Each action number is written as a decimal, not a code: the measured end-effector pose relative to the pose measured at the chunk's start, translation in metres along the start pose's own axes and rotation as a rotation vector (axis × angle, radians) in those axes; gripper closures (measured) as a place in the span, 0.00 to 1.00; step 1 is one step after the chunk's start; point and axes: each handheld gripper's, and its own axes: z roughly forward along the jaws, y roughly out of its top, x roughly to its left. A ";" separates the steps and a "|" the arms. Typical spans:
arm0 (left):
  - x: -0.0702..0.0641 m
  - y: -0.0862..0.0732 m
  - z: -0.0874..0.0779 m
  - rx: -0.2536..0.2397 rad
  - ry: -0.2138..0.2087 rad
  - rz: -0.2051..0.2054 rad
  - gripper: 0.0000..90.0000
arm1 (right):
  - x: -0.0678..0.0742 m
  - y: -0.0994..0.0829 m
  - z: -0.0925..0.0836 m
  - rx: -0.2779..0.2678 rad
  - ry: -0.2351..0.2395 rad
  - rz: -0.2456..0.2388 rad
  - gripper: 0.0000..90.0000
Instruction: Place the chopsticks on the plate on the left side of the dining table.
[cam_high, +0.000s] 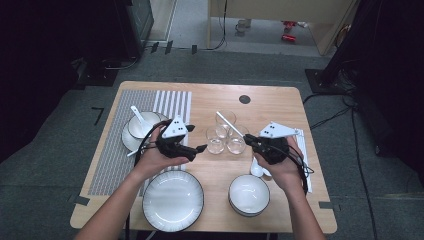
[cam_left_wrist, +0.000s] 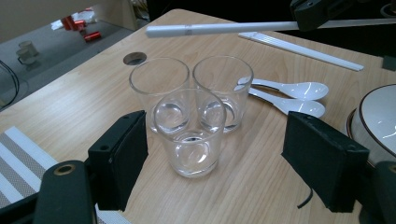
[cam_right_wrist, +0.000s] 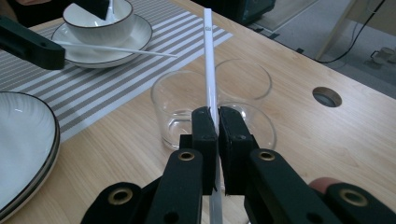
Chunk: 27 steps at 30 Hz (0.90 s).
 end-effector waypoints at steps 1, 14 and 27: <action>-0.001 0.001 0.001 0.002 0.000 0.003 0.25 | 0.001 0.001 0.000 0.000 0.009 -0.009 0.96; -0.005 0.008 0.012 0.022 0.004 0.039 0.25 | 0.021 0.014 0.007 0.030 0.065 -0.068 0.96; -0.011 0.012 0.018 0.029 0.050 0.114 0.25 | 0.034 0.020 0.016 0.069 0.118 -0.106 0.96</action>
